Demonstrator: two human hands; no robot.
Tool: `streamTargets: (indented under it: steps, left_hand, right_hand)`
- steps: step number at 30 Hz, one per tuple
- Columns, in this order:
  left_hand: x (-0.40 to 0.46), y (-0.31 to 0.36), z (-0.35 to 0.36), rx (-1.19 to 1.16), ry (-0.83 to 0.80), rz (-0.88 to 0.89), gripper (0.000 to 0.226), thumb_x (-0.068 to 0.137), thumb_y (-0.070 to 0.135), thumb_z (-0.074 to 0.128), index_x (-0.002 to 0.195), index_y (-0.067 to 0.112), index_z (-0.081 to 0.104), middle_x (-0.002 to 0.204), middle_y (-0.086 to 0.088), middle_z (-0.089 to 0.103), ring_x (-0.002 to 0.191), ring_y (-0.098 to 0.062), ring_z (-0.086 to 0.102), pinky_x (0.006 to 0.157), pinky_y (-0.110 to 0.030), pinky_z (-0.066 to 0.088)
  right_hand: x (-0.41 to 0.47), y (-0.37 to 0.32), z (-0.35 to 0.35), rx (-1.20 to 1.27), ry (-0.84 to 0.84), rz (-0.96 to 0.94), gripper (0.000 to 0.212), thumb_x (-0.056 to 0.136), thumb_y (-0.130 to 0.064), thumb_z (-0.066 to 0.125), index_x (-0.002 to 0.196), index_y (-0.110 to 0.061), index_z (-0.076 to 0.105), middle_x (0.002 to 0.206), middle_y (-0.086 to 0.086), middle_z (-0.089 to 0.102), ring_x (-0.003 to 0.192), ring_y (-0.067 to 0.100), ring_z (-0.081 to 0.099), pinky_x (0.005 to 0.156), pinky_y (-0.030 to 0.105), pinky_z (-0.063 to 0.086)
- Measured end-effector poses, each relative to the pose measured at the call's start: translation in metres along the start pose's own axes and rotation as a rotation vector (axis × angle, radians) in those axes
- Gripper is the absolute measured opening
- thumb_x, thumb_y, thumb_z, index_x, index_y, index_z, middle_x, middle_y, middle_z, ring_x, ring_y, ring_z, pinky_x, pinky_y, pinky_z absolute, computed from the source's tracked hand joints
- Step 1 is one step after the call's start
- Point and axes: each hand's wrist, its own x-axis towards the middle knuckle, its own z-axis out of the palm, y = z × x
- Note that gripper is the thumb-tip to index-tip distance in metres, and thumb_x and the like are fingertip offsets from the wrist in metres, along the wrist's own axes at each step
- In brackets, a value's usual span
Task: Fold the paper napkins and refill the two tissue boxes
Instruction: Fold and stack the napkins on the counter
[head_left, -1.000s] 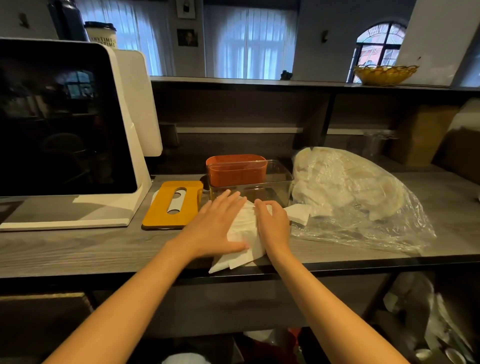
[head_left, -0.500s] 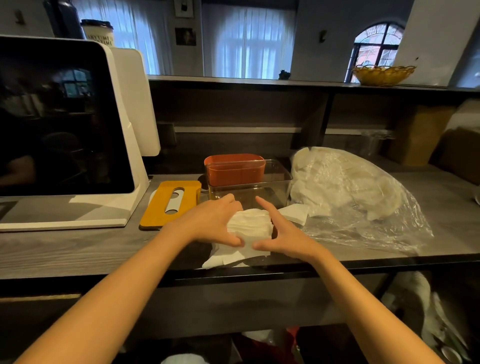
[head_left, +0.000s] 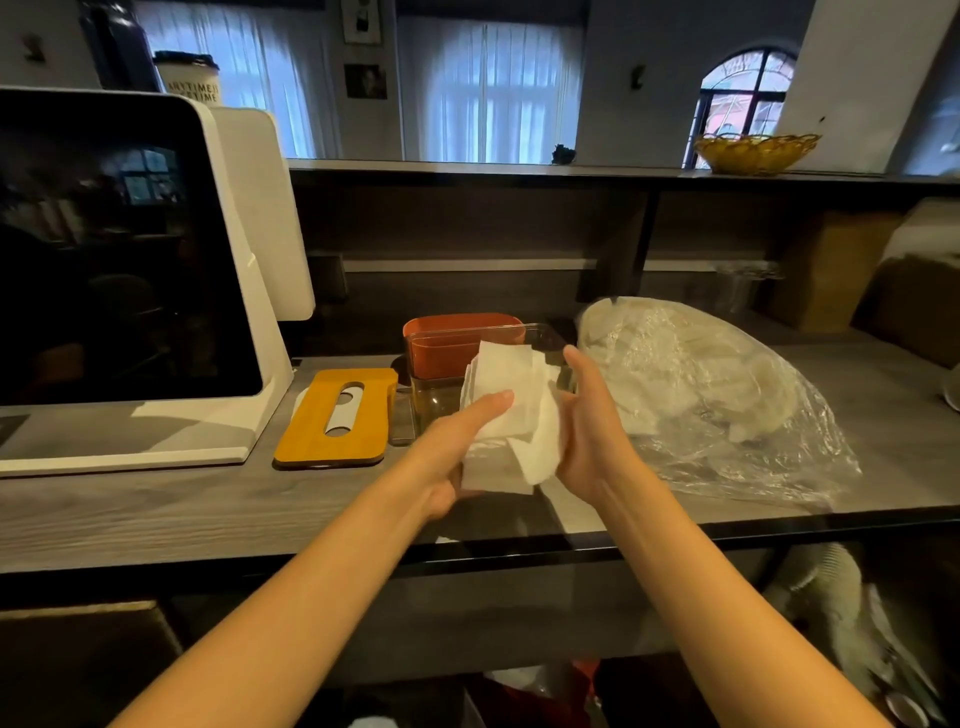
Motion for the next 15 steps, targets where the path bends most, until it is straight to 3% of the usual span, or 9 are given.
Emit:
streamTargets:
  steps: [3, 6, 8, 10, 12, 15]
  left_hand:
    - [-0.001, -0.012, 0.012, 0.025, 0.009, -0.039, 0.036, 0.083, 0.044, 0.076, 0.113, 0.028, 0.064, 0.107, -0.008, 0.074, 0.102, -0.028, 0.070, 0.088, -0.048, 0.059]
    - [0.003, -0.016, 0.014, -0.032, 0.056, -0.021, 0.045, 0.081, 0.043, 0.078, 0.121, 0.029, 0.063, 0.112, -0.008, 0.073, 0.107, -0.029, 0.067, 0.098, -0.052, 0.054]
    - [0.003, -0.017, 0.012, -0.143, 0.102, -0.006, 0.031, 0.086, 0.037, 0.075, 0.113, 0.028, 0.063, 0.110, -0.010, 0.072, 0.106, -0.030, 0.066, 0.100, -0.051, 0.052]
    - [0.003, -0.020, 0.011, -0.202, 0.119, 0.003, 0.027, 0.087, 0.036, 0.073, 0.111, 0.029, 0.062, 0.110, -0.011, 0.071, 0.105, -0.031, 0.067, 0.099, -0.050, 0.052]
    - [0.004, -0.023, 0.011, -0.208, 0.146, 0.020, 0.030, 0.087, 0.038, 0.073, 0.113, 0.031, 0.061, 0.111, -0.010, 0.071, 0.104, -0.029, 0.067, 0.096, -0.048, 0.054]
    - [0.003, -0.024, 0.014, -0.283, 0.166, -0.007, 0.025, 0.088, 0.042, 0.071, 0.109, 0.033, 0.059, 0.112, -0.011, 0.070, 0.104, -0.030, 0.067, 0.093, -0.048, 0.056]
  right_hand:
    - [-0.005, -0.001, 0.007, -0.135, -0.024, -0.005, 0.040, 0.100, -0.058, 0.038, 0.106, -0.027, 0.063, 0.092, 0.004, 0.072, 0.082, 0.019, 0.070, 0.070, 0.031, 0.058]
    - [-0.007, -0.003, 0.006, -0.243, -0.031, 0.002, 0.041, 0.100, -0.060, 0.036, 0.114, -0.030, 0.060, 0.105, 0.005, 0.069, 0.096, 0.022, 0.067, 0.087, 0.037, 0.054]
    - [-0.009, -0.006, 0.001, -0.322, -0.008, -0.028, 0.046, 0.099, -0.060, 0.039, 0.122, -0.026, 0.060, 0.115, 0.001, 0.067, 0.104, 0.021, 0.064, 0.092, 0.038, 0.051]
    - [-0.010, -0.009, -0.005, -0.505, 0.041, -0.113, 0.042, 0.097, -0.053, 0.051, 0.122, -0.021, 0.062, 0.115, -0.004, 0.065, 0.101, 0.014, 0.062, 0.081, 0.031, 0.051]
    - [-0.011, -0.008, -0.008, -0.733, 0.053, -0.198, 0.029, 0.092, -0.044, 0.065, 0.109, -0.021, 0.065, 0.105, -0.006, 0.066, 0.088, 0.009, 0.061, 0.068, 0.023, 0.047]
    - [-0.011, -0.006, -0.010, -0.821, 0.071, -0.227, 0.016, 0.085, -0.032, 0.077, 0.093, -0.019, 0.070, 0.089, -0.006, 0.070, 0.075, 0.008, 0.068, 0.058, 0.019, 0.052]
